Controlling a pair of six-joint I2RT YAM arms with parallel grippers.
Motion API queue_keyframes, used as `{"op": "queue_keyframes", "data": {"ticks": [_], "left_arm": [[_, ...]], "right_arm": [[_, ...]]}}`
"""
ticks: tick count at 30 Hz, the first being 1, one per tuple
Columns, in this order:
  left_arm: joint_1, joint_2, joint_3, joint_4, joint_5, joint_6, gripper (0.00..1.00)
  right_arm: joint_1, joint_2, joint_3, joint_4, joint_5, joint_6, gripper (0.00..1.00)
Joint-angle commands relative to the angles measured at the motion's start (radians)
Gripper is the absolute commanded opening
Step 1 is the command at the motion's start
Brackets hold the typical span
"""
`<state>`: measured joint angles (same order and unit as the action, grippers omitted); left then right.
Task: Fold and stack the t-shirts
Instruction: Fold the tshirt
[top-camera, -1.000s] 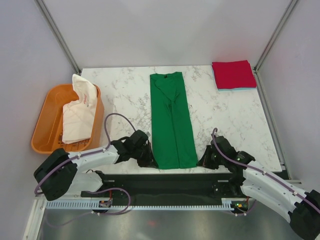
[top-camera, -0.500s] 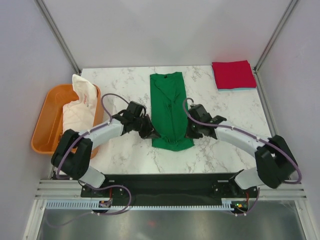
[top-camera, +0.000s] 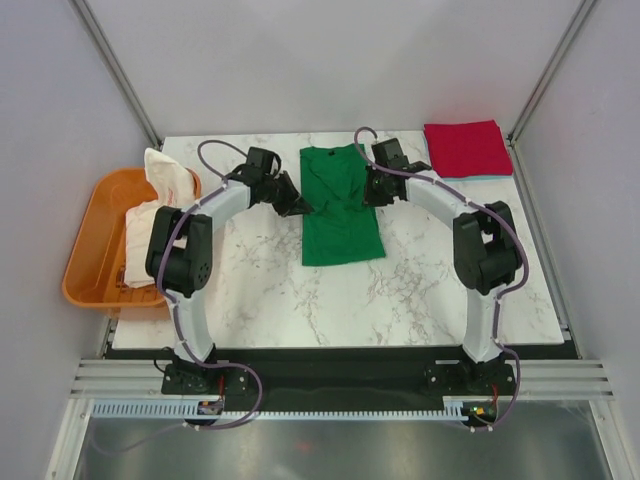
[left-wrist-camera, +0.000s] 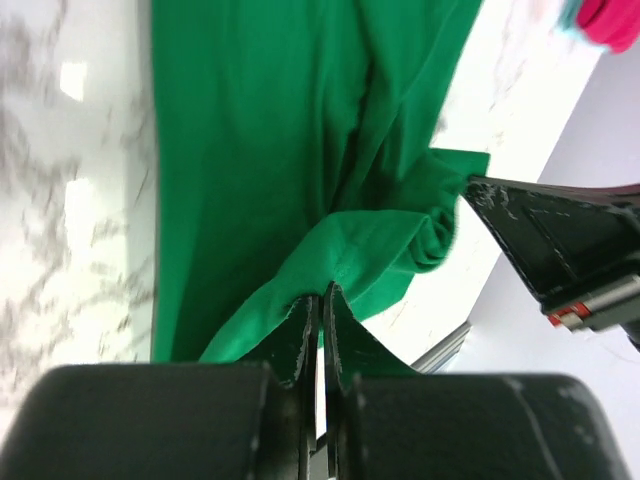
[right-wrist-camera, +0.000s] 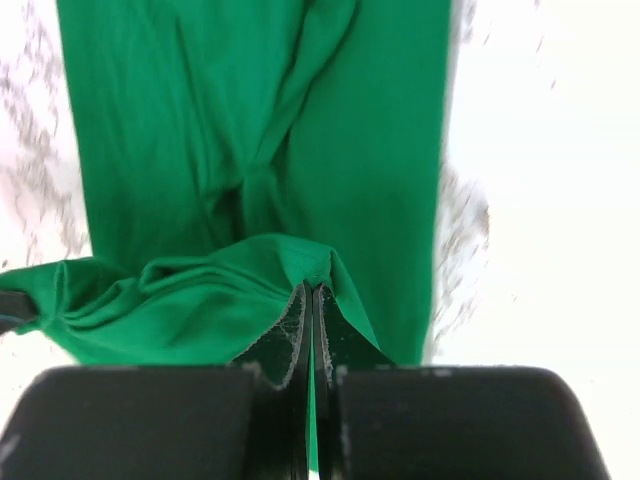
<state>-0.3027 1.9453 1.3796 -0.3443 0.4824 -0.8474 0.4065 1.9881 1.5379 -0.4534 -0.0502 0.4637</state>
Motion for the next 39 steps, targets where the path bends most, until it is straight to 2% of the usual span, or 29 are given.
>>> {"op": "queue_keyframes", "data": {"ticks": [1, 11, 27, 29, 31, 33, 35, 36, 37, 39], "left_arm": [[0.019, 0.064, 0.123, -0.01, 0.062, 0.053, 0.02], [0.048, 0.244, 0.308, -0.03, 0.084, 0.013, 0.02], [0.071, 0.345, 0.427, -0.041, 0.073, 0.028, 0.02], [0.071, 0.354, 0.44, -0.041, 0.073, 0.03, 0.07], [0.077, 0.36, 0.444, -0.041, 0.074, 0.036, 0.17], [0.094, 0.347, 0.447, -0.042, 0.073, 0.042, 0.29], [0.108, 0.313, 0.432, -0.044, 0.067, 0.063, 0.36], [0.117, 0.264, 0.423, -0.047, 0.049, 0.079, 0.51], [0.12, 0.235, 0.391, -0.05, 0.036, 0.096, 0.56], [0.119, 0.173, 0.345, -0.055, 0.001, 0.146, 0.56]], "right_arm": [[-0.029, 0.076, 0.138, -0.065, -0.017, -0.057, 0.0], [-0.071, 0.228, 0.389, -0.137, -0.027, -0.06, 0.0], [-0.1, 0.297, 0.41, -0.061, -0.04, -0.048, 0.0], [-0.103, 0.305, 0.416, -0.056, -0.042, -0.045, 0.0], [-0.104, 0.307, 0.416, -0.047, -0.036, -0.045, 0.05], [-0.112, 0.307, 0.438, -0.05, -0.033, -0.045, 0.16], [-0.127, 0.285, 0.439, -0.05, -0.043, -0.045, 0.21], [-0.132, 0.247, 0.43, -0.05, -0.054, -0.052, 0.31], [-0.136, 0.224, 0.394, -0.05, -0.063, -0.069, 0.39], [-0.152, 0.152, 0.341, -0.051, -0.111, -0.097, 0.55]]}}
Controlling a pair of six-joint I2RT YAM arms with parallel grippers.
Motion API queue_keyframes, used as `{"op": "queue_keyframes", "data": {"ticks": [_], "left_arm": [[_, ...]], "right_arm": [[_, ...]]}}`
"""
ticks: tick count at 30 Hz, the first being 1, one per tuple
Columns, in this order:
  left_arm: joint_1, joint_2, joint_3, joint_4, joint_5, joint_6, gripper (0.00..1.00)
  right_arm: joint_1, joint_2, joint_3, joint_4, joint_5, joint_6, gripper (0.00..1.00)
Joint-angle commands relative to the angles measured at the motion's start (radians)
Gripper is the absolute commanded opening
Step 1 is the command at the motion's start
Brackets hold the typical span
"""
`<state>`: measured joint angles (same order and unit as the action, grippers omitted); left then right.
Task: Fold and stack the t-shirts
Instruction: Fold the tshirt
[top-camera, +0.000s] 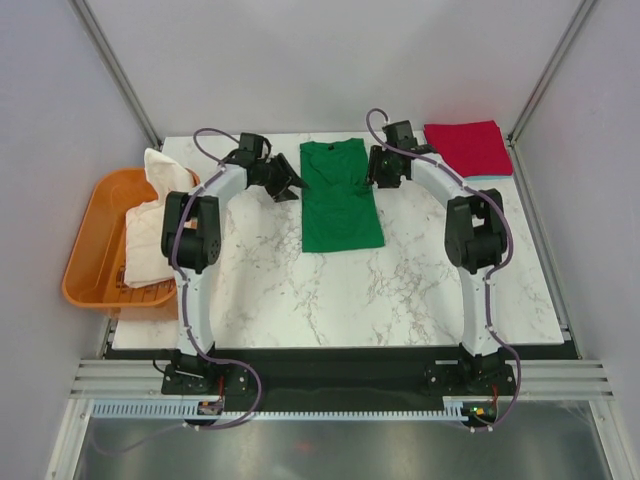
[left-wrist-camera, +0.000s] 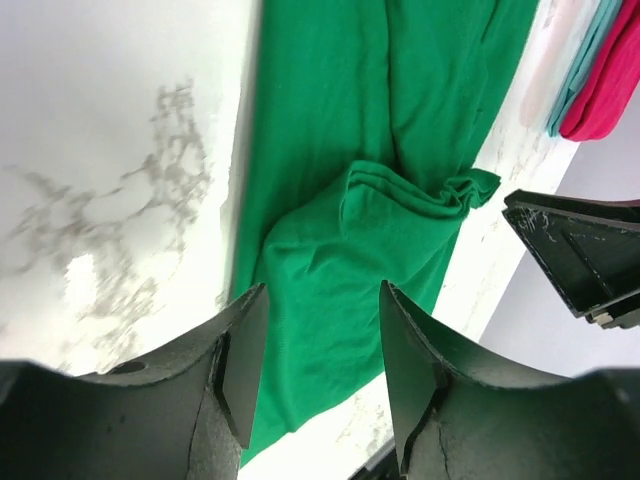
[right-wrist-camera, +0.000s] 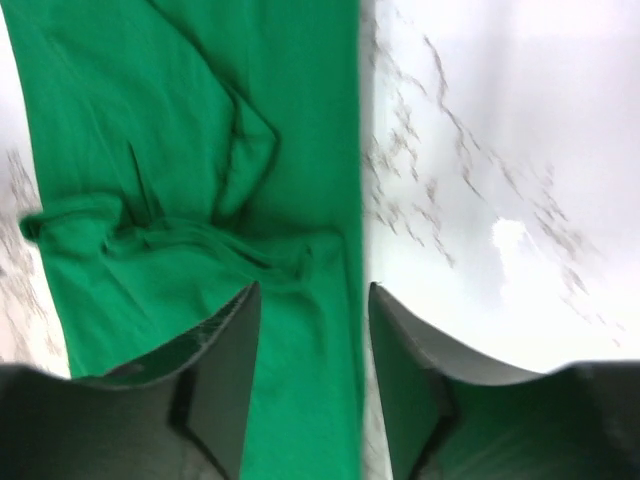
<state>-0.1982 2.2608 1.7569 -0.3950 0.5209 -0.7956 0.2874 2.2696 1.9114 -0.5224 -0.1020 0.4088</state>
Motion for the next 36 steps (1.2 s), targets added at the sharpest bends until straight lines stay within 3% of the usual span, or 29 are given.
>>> {"op": "queue_keyframes", "data": {"ticks": [1, 7, 13, 22, 33, 34, 36], "left_arm": [[0.013, -0.196, -0.087, -0.005, -0.044, 0.104, 0.56], [-0.033, -0.348, -0.319, -0.002, -0.042, 0.163, 0.52], [-0.102, -0.372, -0.445, -0.004, -0.068, 0.194, 0.49], [-0.124, -0.336, -0.488, 0.015, -0.062, 0.211, 0.49], [-0.147, -0.296, -0.511, 0.016, -0.102, 0.225, 0.5], [-0.148, -0.287, -0.511, 0.016, -0.101, 0.225, 0.49], [-0.149, -0.279, -0.516, 0.015, -0.093, 0.222, 0.35]], "right_arm": [[-0.036, -0.152, -0.091, 0.018, -0.08, -0.079, 0.56], [-0.059, -0.268, -0.346, 0.013, -0.227, -0.171, 0.56], [-0.07, -0.28, -0.462, 0.013, -0.336, -0.252, 0.56], [-0.08, -0.277, -0.535, 0.025, -0.37, -0.294, 0.54], [-0.083, -0.278, -0.618, 0.101, -0.439, -0.268, 0.45], [-0.085, -0.285, -0.624, 0.105, -0.446, -0.265, 0.43], [-0.083, -0.295, -0.647, 0.117, -0.45, -0.251, 0.36]]}}
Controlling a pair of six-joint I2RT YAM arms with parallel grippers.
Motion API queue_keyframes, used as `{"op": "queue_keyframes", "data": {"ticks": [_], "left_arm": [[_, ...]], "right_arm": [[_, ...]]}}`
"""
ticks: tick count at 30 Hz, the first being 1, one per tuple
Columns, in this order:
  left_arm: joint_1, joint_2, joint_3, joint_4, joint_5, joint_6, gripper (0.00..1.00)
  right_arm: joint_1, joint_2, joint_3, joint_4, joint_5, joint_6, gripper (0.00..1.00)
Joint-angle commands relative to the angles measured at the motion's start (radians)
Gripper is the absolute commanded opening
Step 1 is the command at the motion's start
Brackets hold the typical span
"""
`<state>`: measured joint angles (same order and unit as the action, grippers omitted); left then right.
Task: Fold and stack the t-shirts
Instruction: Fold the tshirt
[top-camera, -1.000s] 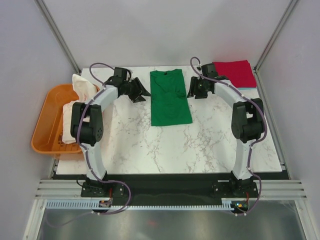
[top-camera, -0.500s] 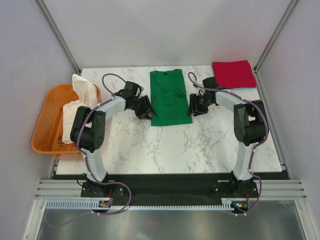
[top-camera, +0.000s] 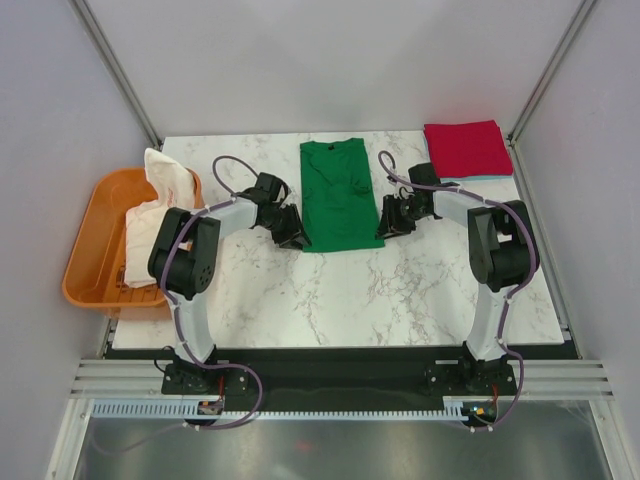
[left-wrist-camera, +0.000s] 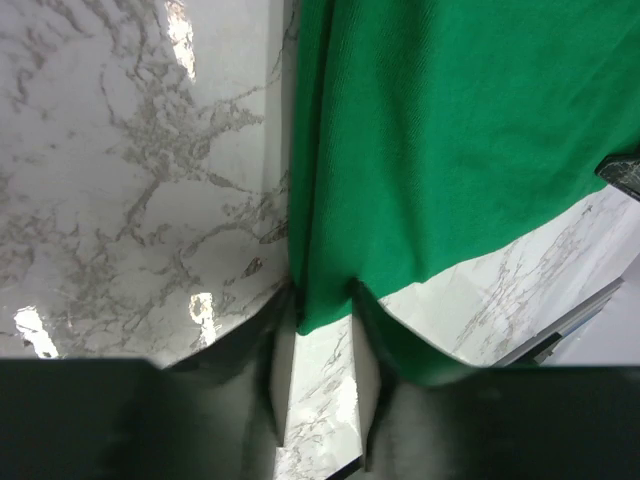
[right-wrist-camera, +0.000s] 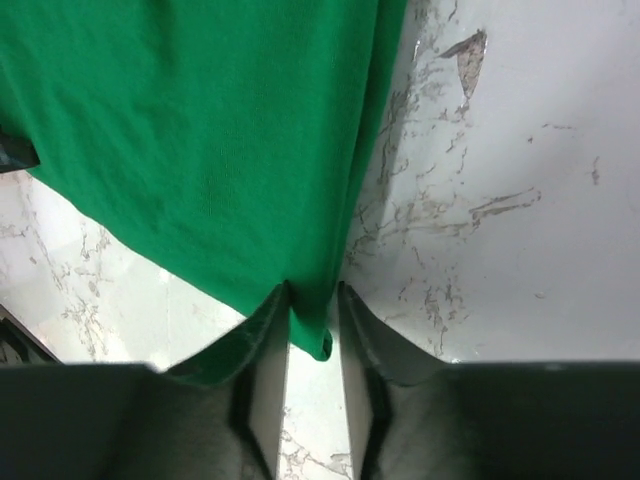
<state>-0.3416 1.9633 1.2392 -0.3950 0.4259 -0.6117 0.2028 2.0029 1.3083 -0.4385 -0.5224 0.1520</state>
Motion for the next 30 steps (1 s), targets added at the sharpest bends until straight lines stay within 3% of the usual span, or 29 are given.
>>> {"op": "queue_keyframes", "data": {"ticks": [1, 2, 3, 4, 6, 17, 18, 19, 22, 25, 30], "left_arm": [[-0.005, 0.017, -0.003, 0.016, 0.007, 0.03, 0.27], [-0.005, 0.014, -0.006, 0.015, 0.005, 0.024, 0.1], [-0.005, 0.008, -0.024, 0.013, -0.001, 0.017, 0.04], [-0.005, -0.001, -0.036, 0.013, -0.015, 0.0, 0.02], [-0.007, -0.04, -0.084, 0.012, -0.021, -0.016, 0.02], [-0.066, -0.28, -0.371, -0.024, -0.032, -0.063, 0.02], [-0.069, -0.299, -0.412, -0.024, -0.026, -0.075, 0.03], [-0.071, -0.334, -0.429, -0.022, -0.013, -0.08, 0.14], [-0.069, -0.404, -0.448, -0.03, -0.01, -0.082, 0.36], [-0.054, -0.419, -0.38, -0.041, -0.003, -0.069, 0.47], [-0.016, -0.307, -0.152, -0.045, -0.001, 0.012, 0.52]], "right_arm": [[0.003, -0.045, -0.052, 0.035, -0.019, 0.012, 0.31], [0.001, -0.056, -0.061, 0.038, -0.011, 0.017, 0.2], [0.001, -0.065, -0.078, 0.04, 0.001, 0.035, 0.15], [0.001, -0.085, -0.089, 0.038, 0.018, 0.044, 0.06], [0.001, -0.107, -0.13, 0.044, 0.033, 0.079, 0.01], [0.04, -0.415, -0.527, 0.178, 0.091, 0.256, 0.01], [0.044, -0.441, -0.581, 0.182, 0.107, 0.268, 0.04], [0.05, -0.496, -0.602, 0.182, 0.113, 0.276, 0.16], [0.049, -0.593, -0.638, 0.166, 0.156, 0.291, 0.3], [0.05, -0.633, -0.583, 0.112, 0.2, 0.262, 0.41], [0.05, -0.563, -0.41, 0.145, 0.167, 0.114, 0.45]]}}
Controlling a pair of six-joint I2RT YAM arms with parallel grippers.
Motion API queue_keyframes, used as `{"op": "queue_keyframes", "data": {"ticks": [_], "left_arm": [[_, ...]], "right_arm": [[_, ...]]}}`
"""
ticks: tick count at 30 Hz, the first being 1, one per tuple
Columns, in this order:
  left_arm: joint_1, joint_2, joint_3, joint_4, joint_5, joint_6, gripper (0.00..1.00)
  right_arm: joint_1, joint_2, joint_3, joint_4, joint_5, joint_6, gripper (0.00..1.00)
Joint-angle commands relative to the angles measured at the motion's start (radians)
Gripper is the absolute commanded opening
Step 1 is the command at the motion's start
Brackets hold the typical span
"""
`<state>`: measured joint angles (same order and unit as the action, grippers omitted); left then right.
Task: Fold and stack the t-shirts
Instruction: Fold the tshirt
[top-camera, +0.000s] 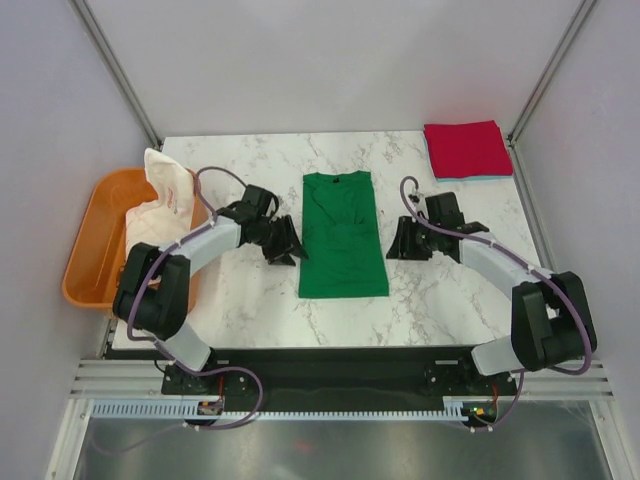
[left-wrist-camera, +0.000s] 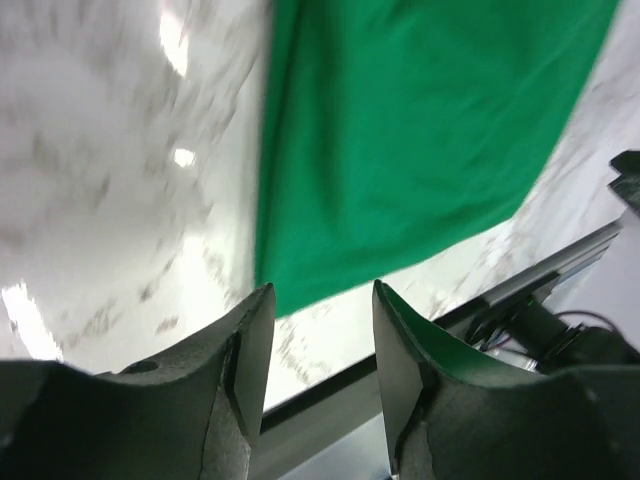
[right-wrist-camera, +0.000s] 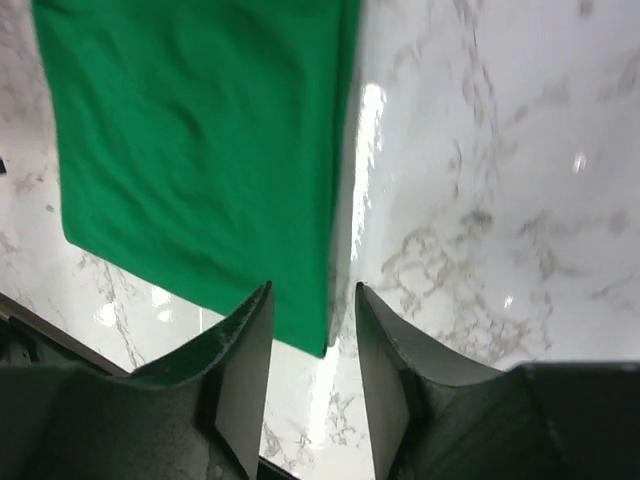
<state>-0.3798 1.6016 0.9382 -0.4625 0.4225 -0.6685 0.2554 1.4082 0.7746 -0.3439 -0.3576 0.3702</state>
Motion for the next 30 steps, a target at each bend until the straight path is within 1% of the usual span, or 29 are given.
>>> {"op": "queue_keyframes", "data": {"ticks": [1, 5, 8, 9, 12, 15, 19, 22, 25, 26, 29, 30], "left_arm": [[0.027, 0.085, 0.183, 0.021, 0.016, 0.082, 0.51], [0.039, 0.2, 0.33, 0.024, 0.002, 0.158, 0.51], [0.042, 0.254, 0.396, 0.024, -0.019, 0.205, 0.51], [0.042, 0.289, 0.41, 0.024, -0.004, 0.222, 0.51], [0.042, 0.342, 0.45, 0.025, 0.019, 0.26, 0.51], [0.042, 0.365, 0.459, 0.025, -0.005, 0.293, 0.52], [0.042, 0.382, 0.471, 0.024, -0.03, 0.316, 0.53], [0.042, 0.394, 0.487, 0.028, -0.034, 0.326, 0.53], [0.041, 0.402, 0.498, 0.031, -0.048, 0.333, 0.52], [0.042, 0.402, 0.501, 0.031, -0.053, 0.333, 0.51], [0.041, 0.415, 0.511, 0.039, -0.05, 0.331, 0.49], [0.042, 0.422, 0.514, 0.042, -0.03, 0.333, 0.47]], "right_arm": [[-0.004, 0.087, 0.156, 0.052, -0.009, -0.131, 0.47], [-0.004, 0.227, 0.317, 0.039, -0.047, -0.24, 0.5], [-0.004, 0.31, 0.389, 0.039, -0.078, -0.313, 0.55], [-0.002, 0.346, 0.406, 0.037, -0.087, -0.33, 0.58], [-0.002, 0.412, 0.46, 0.019, -0.092, -0.402, 0.63], [-0.004, 0.474, 0.508, -0.007, -0.086, -0.428, 0.64], [-0.002, 0.537, 0.567, -0.014, -0.121, -0.444, 0.64], [-0.004, 0.575, 0.598, -0.02, -0.124, -0.447, 0.59], [-0.004, 0.586, 0.611, -0.018, -0.115, -0.455, 0.49], [-0.004, 0.584, 0.612, -0.018, -0.109, -0.455, 0.43], [-0.004, 0.584, 0.614, -0.014, -0.116, -0.455, 0.33], [-0.004, 0.587, 0.614, -0.009, -0.119, -0.455, 0.31]]}}
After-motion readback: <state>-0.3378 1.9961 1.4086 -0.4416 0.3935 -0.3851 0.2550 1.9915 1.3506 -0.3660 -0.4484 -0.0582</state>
